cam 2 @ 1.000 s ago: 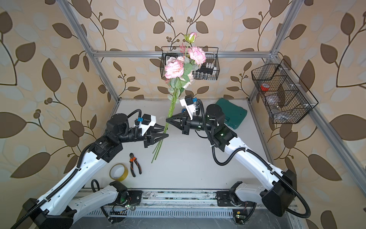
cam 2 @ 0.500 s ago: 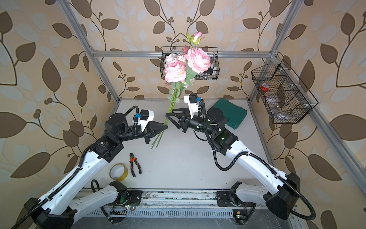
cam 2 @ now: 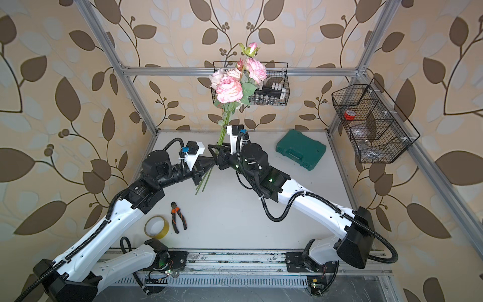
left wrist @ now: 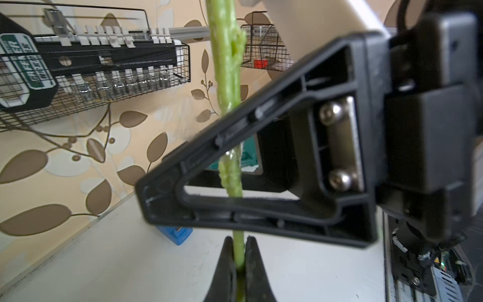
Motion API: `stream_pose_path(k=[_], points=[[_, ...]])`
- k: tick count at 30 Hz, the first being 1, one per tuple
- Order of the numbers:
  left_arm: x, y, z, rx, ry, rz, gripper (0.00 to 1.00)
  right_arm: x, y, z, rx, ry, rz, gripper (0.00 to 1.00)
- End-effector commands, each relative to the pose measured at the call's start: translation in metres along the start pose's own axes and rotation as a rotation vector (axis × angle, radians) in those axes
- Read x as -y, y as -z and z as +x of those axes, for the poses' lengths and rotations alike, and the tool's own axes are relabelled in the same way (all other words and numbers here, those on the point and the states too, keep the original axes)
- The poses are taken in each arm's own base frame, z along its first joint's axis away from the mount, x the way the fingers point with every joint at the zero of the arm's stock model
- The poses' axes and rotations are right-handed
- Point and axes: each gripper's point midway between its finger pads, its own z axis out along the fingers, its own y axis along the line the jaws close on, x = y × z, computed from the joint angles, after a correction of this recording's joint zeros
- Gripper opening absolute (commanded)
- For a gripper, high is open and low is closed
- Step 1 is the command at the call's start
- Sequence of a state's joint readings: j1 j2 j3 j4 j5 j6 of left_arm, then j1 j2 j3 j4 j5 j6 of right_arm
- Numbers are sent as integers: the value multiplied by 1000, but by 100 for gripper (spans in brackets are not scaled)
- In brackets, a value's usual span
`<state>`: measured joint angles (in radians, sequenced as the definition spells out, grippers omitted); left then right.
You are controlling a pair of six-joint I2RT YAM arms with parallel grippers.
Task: Wrap bouquets with tape
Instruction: Wrap the tape around the bouquet.
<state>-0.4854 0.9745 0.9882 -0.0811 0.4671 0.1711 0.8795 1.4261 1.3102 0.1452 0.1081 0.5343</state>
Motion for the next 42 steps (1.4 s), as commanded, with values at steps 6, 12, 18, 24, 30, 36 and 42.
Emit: stream_pose_path(k=[6,12,18,24,30,36,42], points=[[-39,-3,-11,70,43,-219,0,8,-8,-23,121,7,119,39],[-46,-11,0,13,33,-250,0,-3,-26,-27,112,18,94,19],[-46,-1,-4,32,-1,-278,43,-11,-24,-28,102,57,38,0],[-6,4,3,-4,-38,-66,81,-34,12,-32,62,85,-224,0],[24,9,-9,72,-1,107,65,-65,51,-30,35,107,-476,0],[59,20,-24,150,-39,306,30,-89,67,-31,34,110,-632,0],[49,23,-30,167,-77,226,0,-56,54,-46,139,84,-364,9]])
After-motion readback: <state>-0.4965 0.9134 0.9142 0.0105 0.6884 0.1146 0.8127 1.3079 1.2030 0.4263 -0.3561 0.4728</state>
